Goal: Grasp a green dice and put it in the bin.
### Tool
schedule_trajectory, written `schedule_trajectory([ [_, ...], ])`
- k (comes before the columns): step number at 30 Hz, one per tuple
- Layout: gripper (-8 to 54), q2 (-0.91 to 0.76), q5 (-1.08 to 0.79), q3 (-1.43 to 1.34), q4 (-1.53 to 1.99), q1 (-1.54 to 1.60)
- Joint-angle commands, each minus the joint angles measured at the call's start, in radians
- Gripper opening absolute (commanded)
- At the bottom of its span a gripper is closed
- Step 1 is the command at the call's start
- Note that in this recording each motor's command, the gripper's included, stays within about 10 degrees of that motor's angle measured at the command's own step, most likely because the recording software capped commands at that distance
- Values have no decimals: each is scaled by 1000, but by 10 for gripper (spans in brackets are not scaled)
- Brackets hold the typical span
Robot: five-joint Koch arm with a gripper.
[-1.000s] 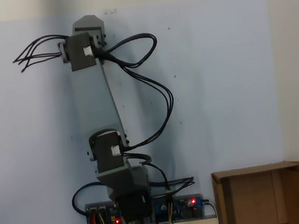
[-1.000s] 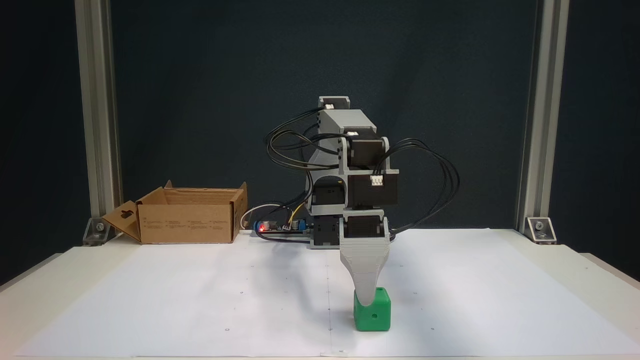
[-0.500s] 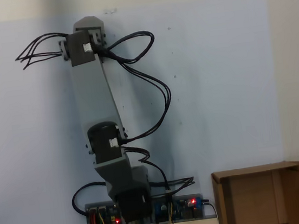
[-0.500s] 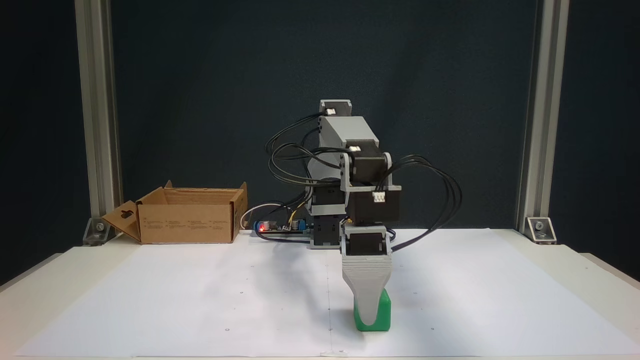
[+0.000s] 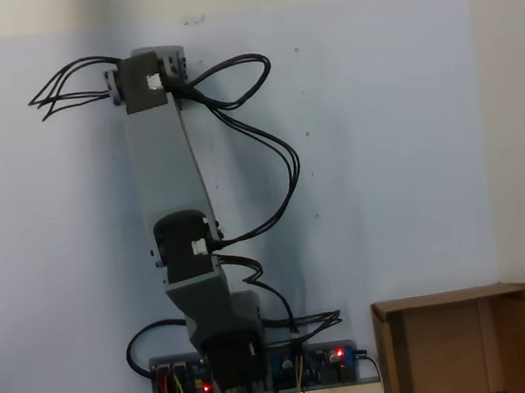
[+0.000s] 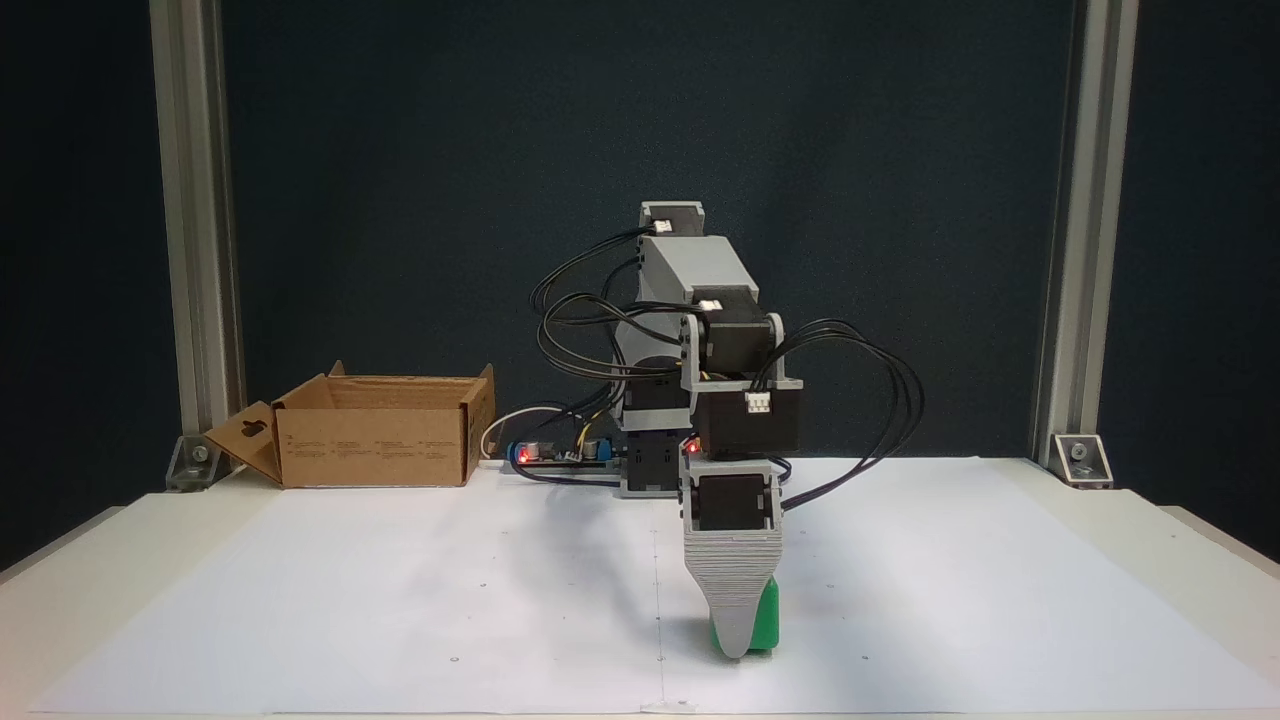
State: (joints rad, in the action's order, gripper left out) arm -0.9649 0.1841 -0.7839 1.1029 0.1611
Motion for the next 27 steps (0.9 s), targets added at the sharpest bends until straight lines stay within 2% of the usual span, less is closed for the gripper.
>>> schedule_trajectory([
  [1,115,-14,38,40,6,-2],
  [6,115,-26,37,40,8,-5],
  [19,116,-506,32,40,81,18],
  [27,115,-646,32,40,130,5],
])
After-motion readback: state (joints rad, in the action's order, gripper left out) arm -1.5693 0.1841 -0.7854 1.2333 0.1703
